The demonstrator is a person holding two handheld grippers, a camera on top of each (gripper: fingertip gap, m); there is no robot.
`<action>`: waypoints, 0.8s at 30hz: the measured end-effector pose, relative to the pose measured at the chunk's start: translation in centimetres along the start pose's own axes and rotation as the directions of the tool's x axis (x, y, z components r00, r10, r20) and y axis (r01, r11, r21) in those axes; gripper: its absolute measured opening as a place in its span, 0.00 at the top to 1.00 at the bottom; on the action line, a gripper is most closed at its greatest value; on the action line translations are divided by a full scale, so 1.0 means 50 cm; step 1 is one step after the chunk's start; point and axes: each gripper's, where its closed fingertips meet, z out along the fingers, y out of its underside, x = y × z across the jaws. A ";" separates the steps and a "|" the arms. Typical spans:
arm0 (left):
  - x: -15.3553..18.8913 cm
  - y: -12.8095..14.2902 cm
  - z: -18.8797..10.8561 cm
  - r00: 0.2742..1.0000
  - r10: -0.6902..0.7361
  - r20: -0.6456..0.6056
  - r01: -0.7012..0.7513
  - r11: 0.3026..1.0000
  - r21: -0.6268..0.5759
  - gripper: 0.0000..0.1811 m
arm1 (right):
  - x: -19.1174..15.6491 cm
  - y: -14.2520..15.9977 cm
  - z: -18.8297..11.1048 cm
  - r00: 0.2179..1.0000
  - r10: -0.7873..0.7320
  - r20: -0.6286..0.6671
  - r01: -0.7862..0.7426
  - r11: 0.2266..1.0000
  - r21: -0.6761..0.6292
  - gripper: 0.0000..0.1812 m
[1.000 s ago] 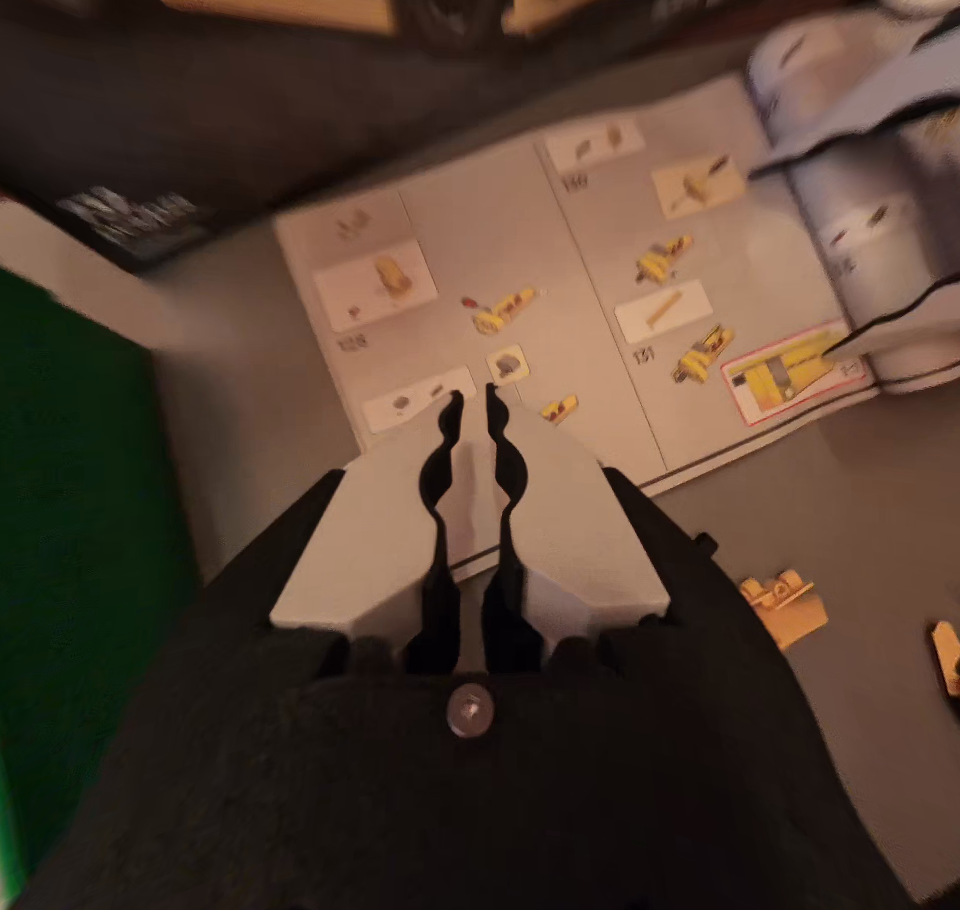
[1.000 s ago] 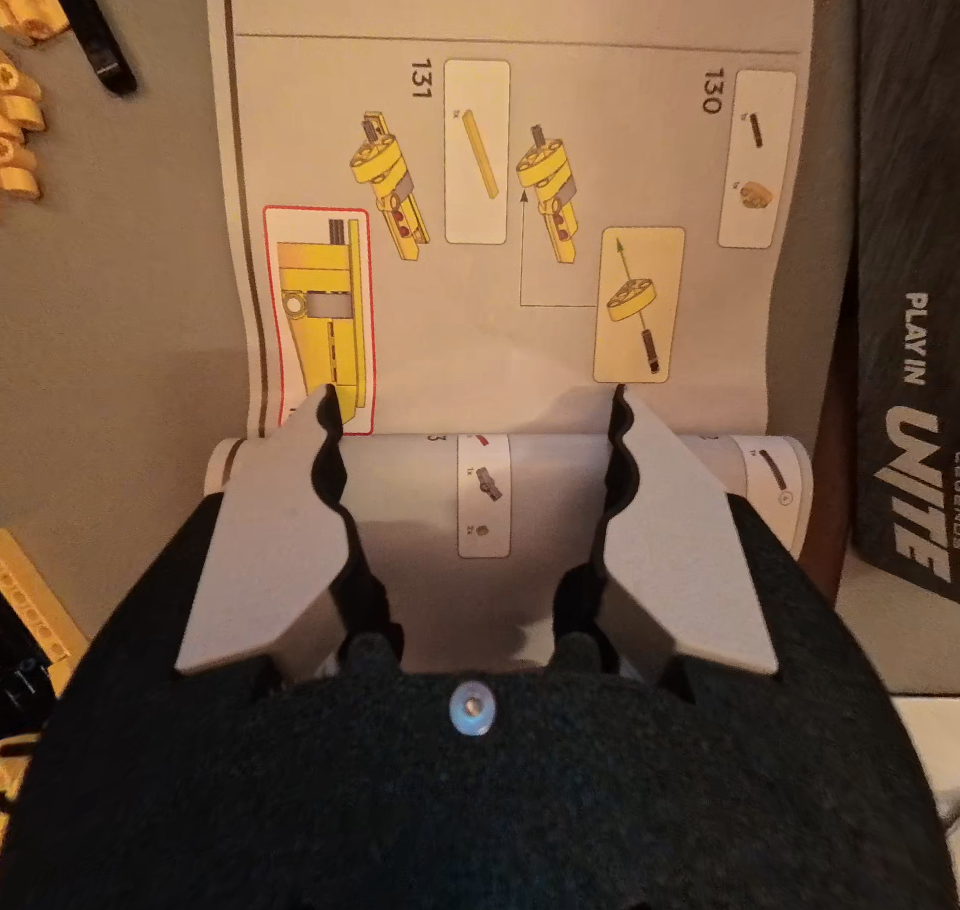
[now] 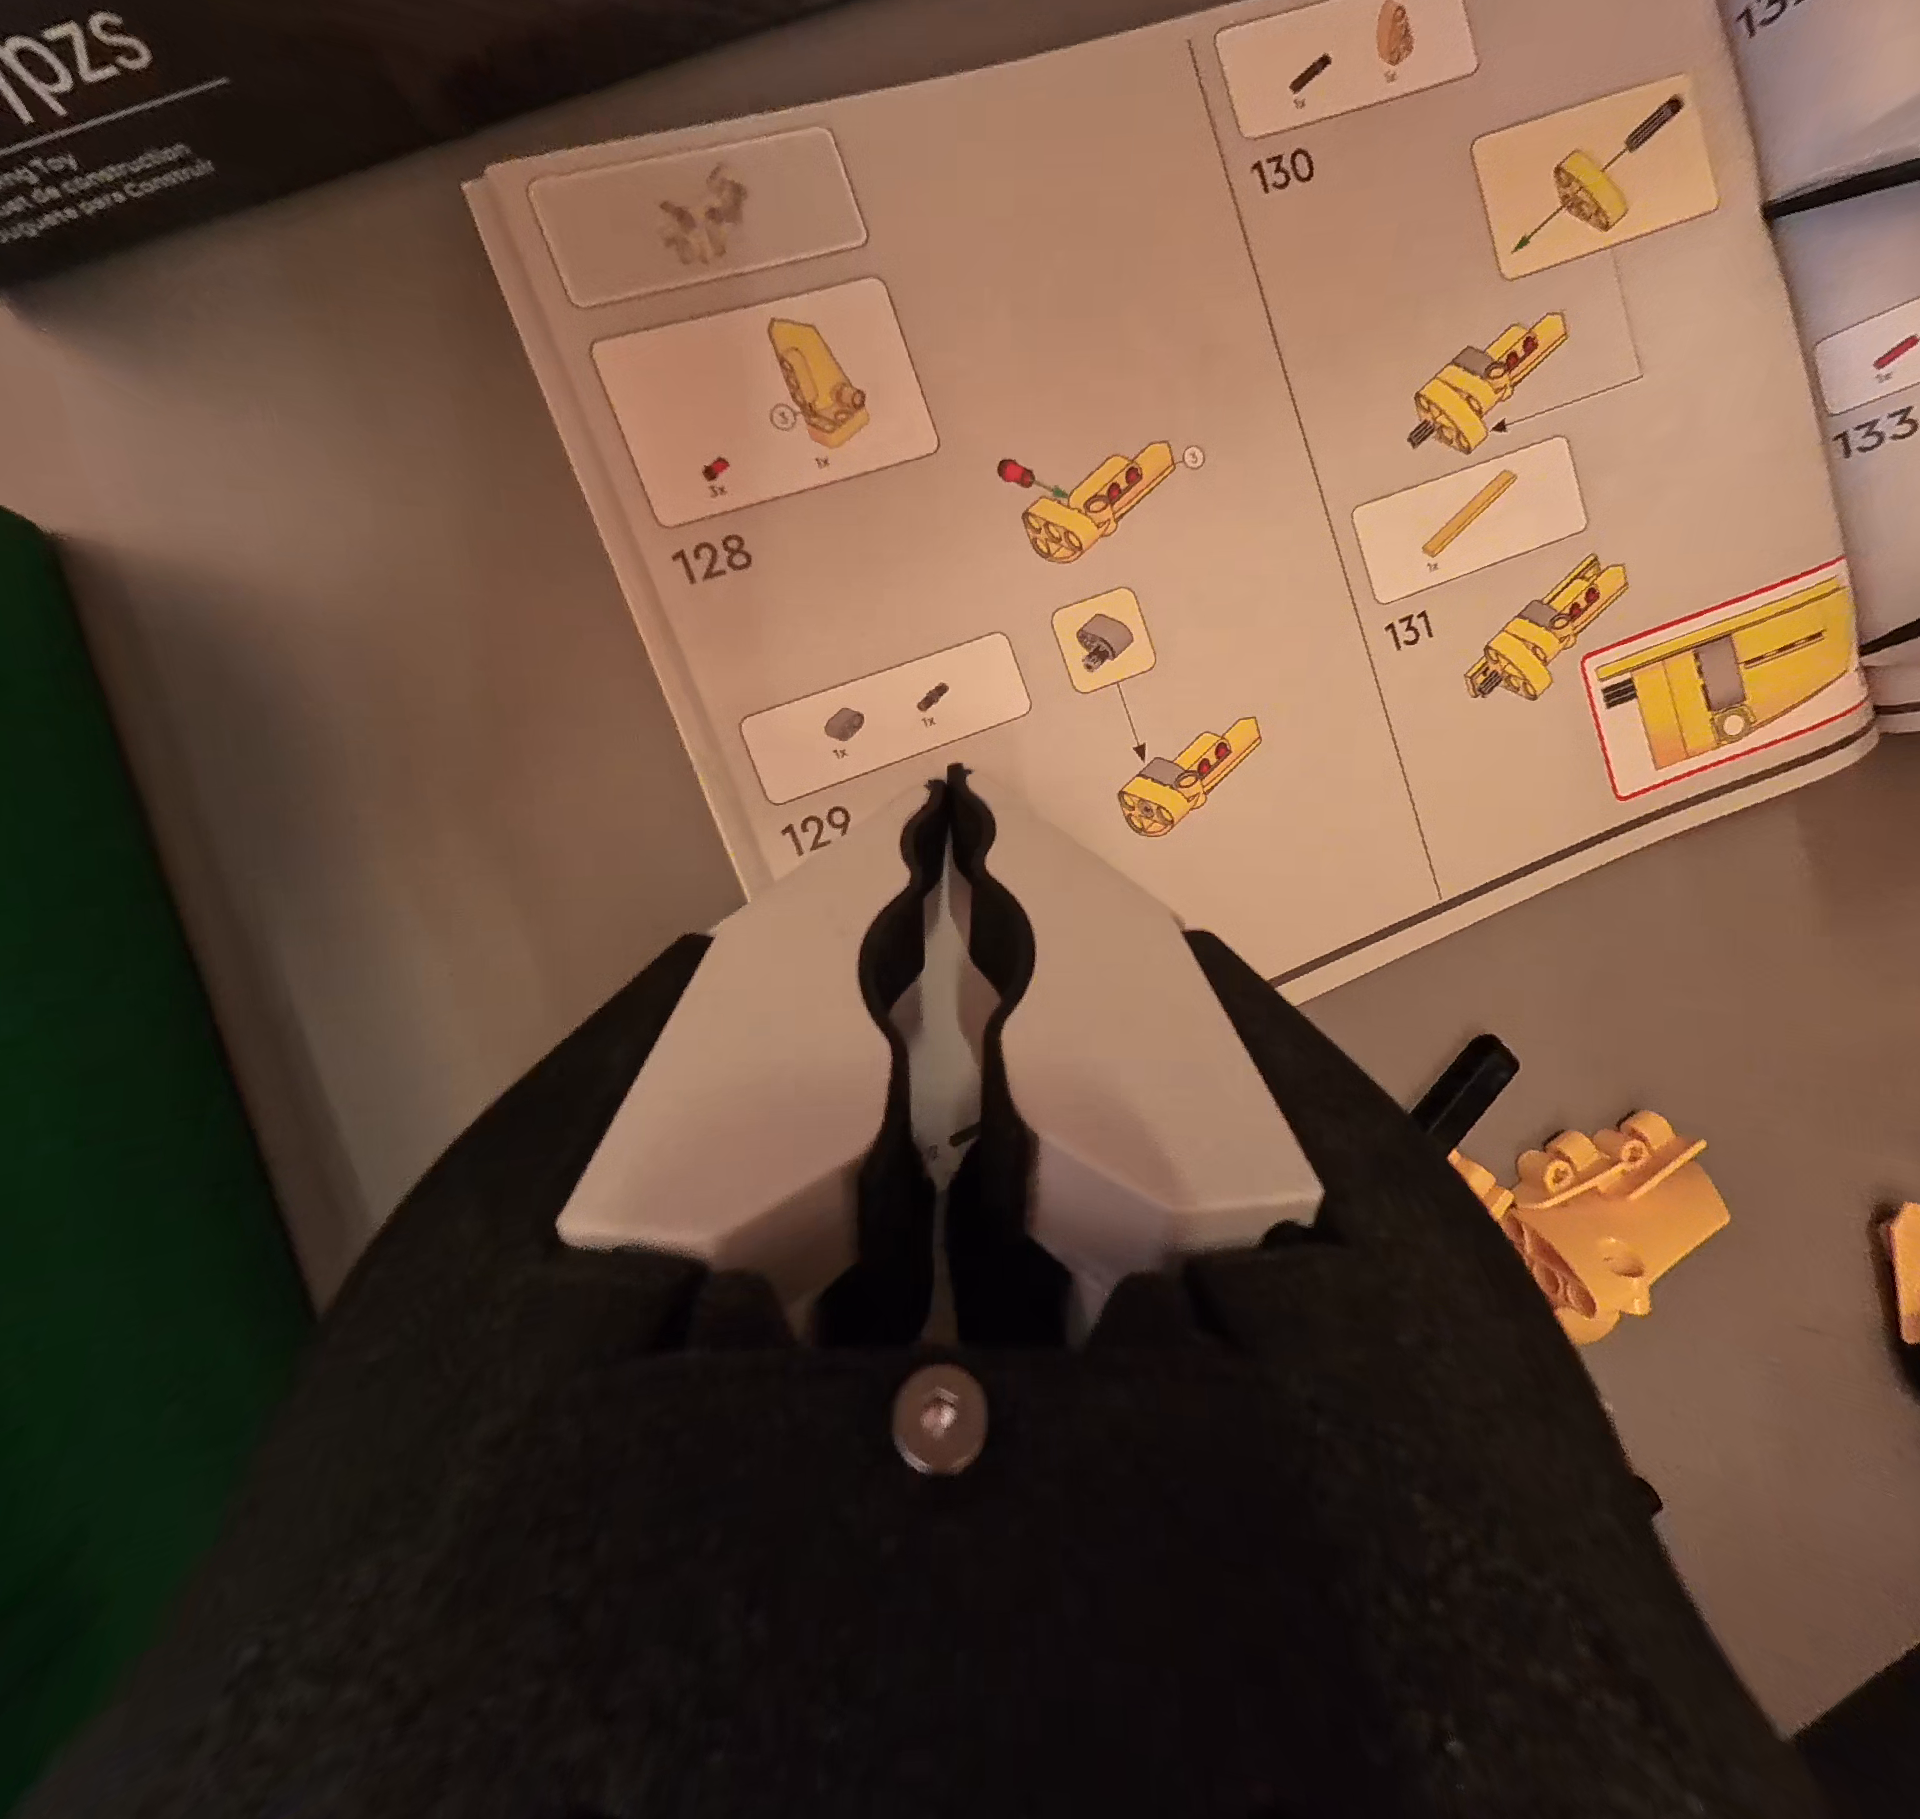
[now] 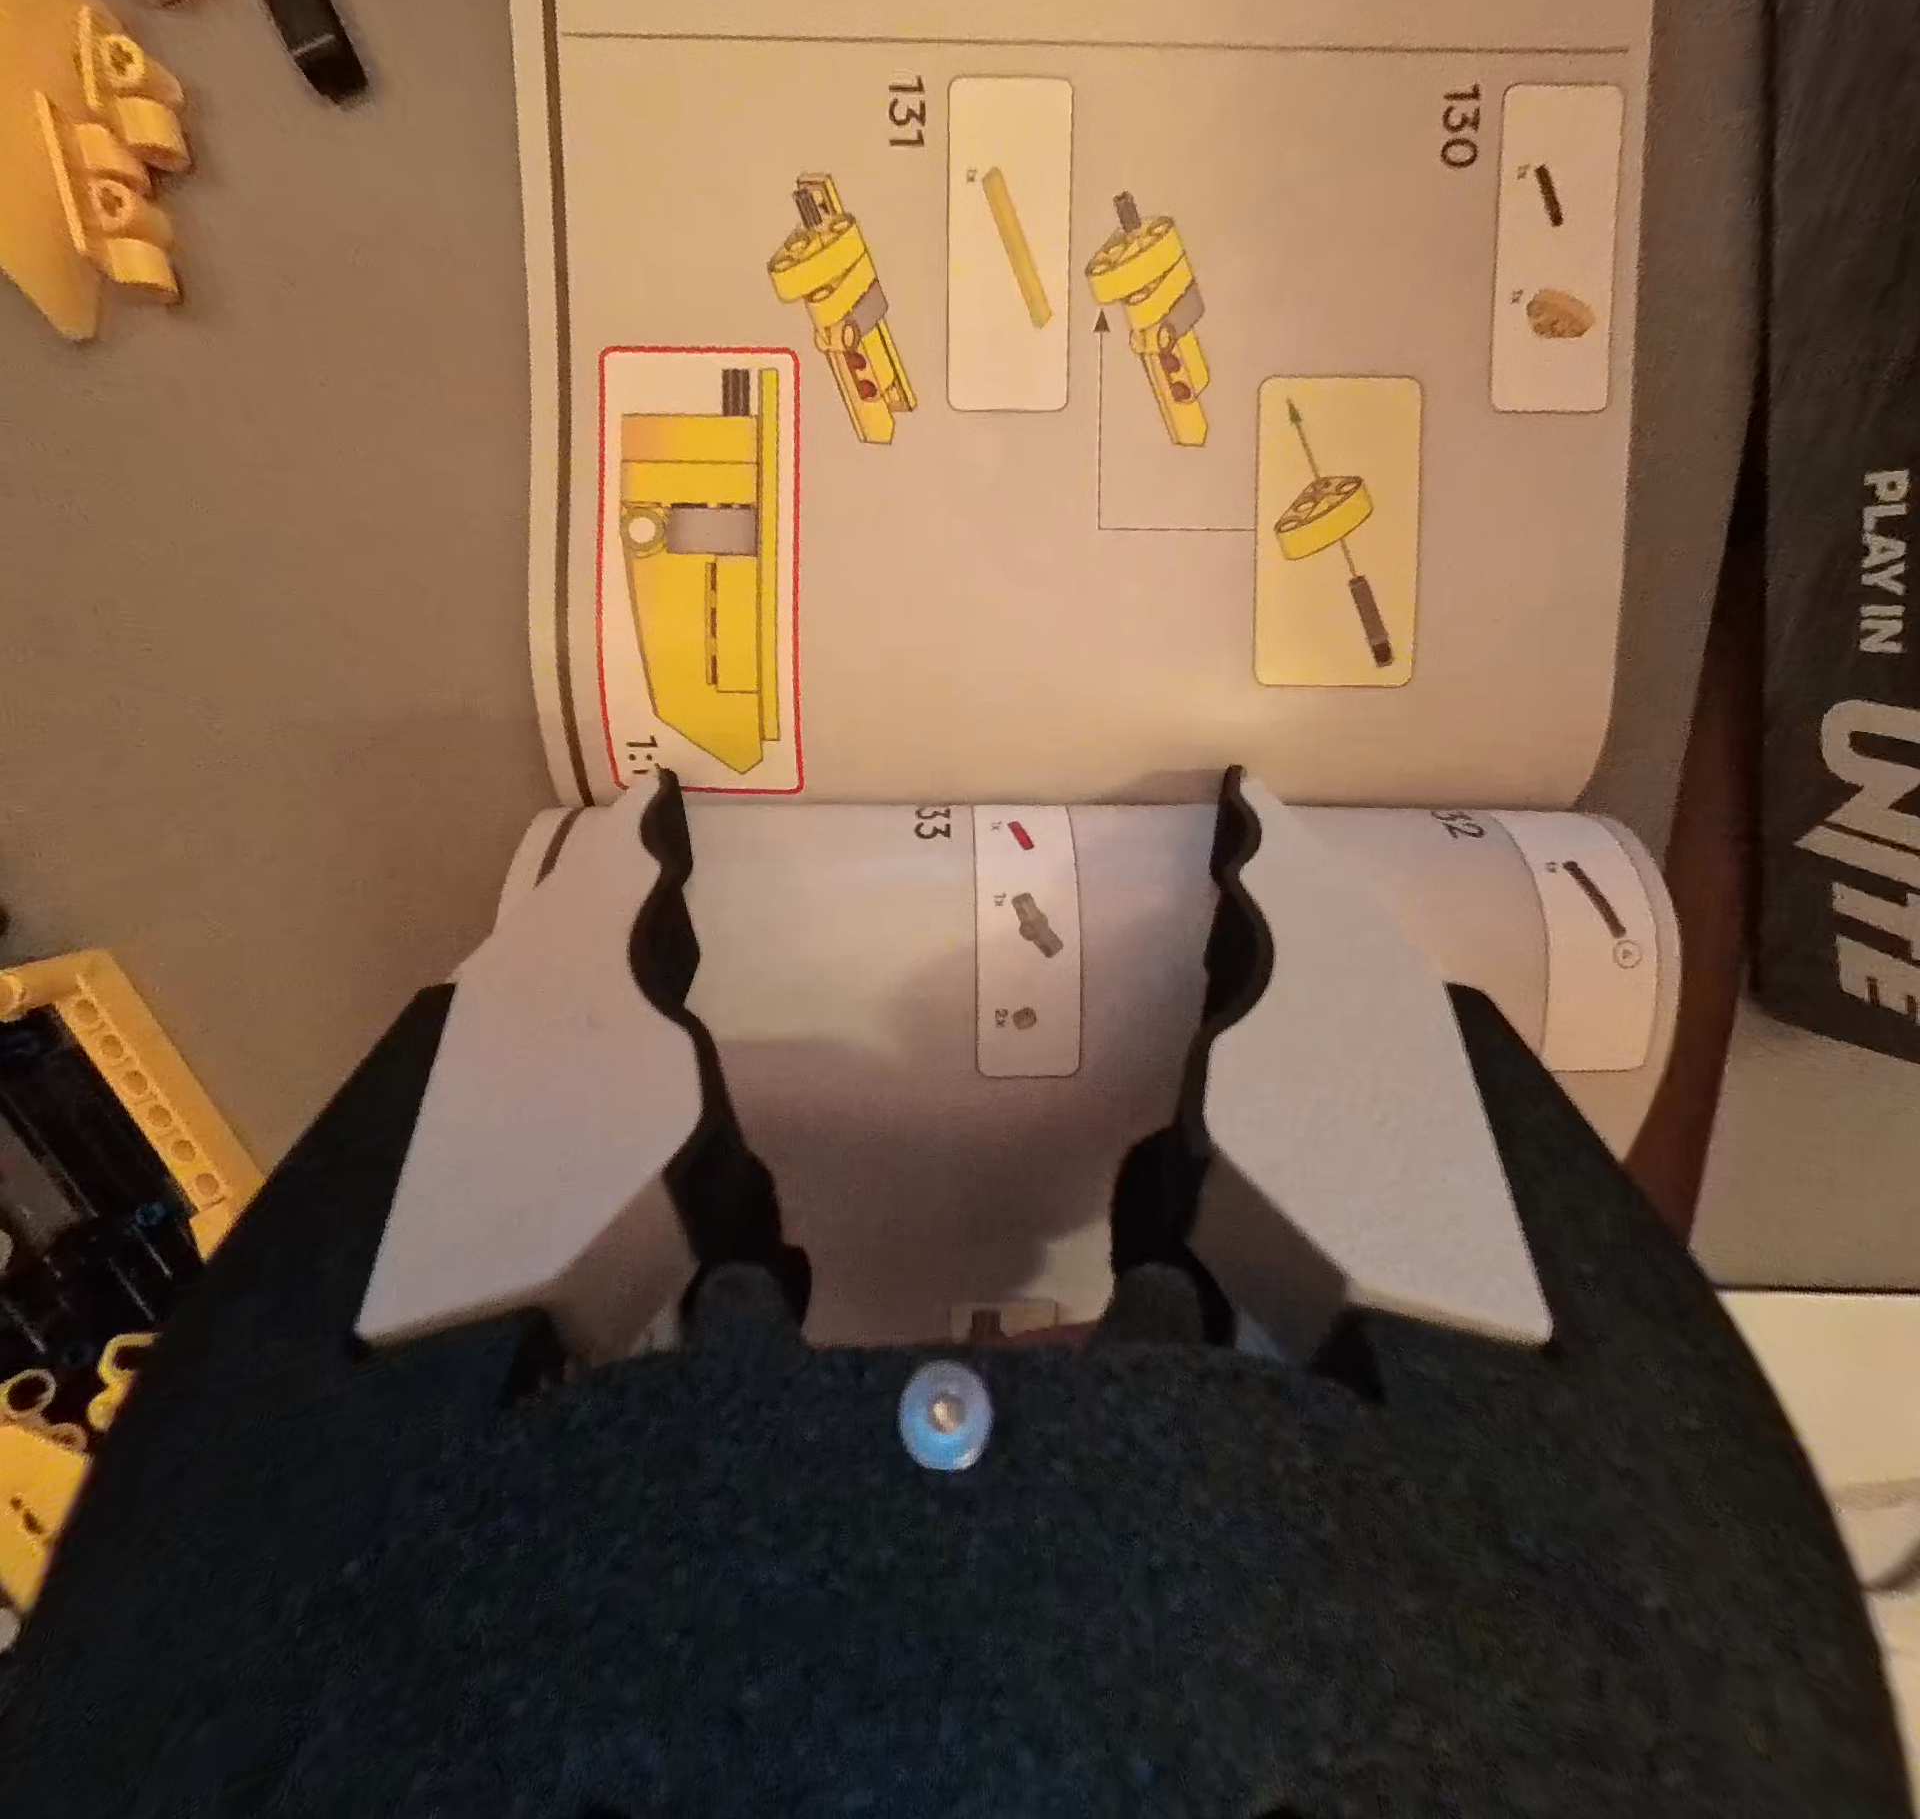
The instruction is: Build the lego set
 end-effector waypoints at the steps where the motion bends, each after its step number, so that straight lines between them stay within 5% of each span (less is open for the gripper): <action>1: -0.001 0.001 -0.001 1.000 -0.003 0.000 0.003 1.000 -0.001 1.00 | 0.000 0.000 0.000 1.000 0.002 -0.002 -0.002 1.000 0.007 0.45; 9: 0.001 0.005 -0.004 1.000 0.022 0.018 -0.021 0.999 -0.025 1.00 | -0.024 0.000 -0.045 0.997 0.070 -0.011 -0.069 0.994 0.082 0.51; 17: 0.015 -0.009 -0.042 0.998 0.034 0.044 -0.034 0.999 -0.002 0.91 | -0.153 0.031 -0.288 0.936 0.342 0.087 -0.344 0.825 0.448 0.51; 20: 0.099 -0.019 -0.103 0.994 0.110 -0.004 -0.110 0.992 0.069 0.84 | -0.231 0.132 -0.332 0.862 0.493 0.117 -0.481 0.724 0.494 0.50; 22: 0.221 0.003 -0.143 0.967 0.235 -0.099 -0.217 0.961 0.170 0.80 | -0.304 0.201 -0.326 0.831 0.538 0.142 -0.532 0.694 0.485 0.51; 24: 0.376 0.079 -0.160 0.890 0.386 -0.241 -0.332 0.913 0.236 0.76 | -0.367 0.233 -0.320 0.808 0.561 0.178 -0.559 0.637 0.531 0.53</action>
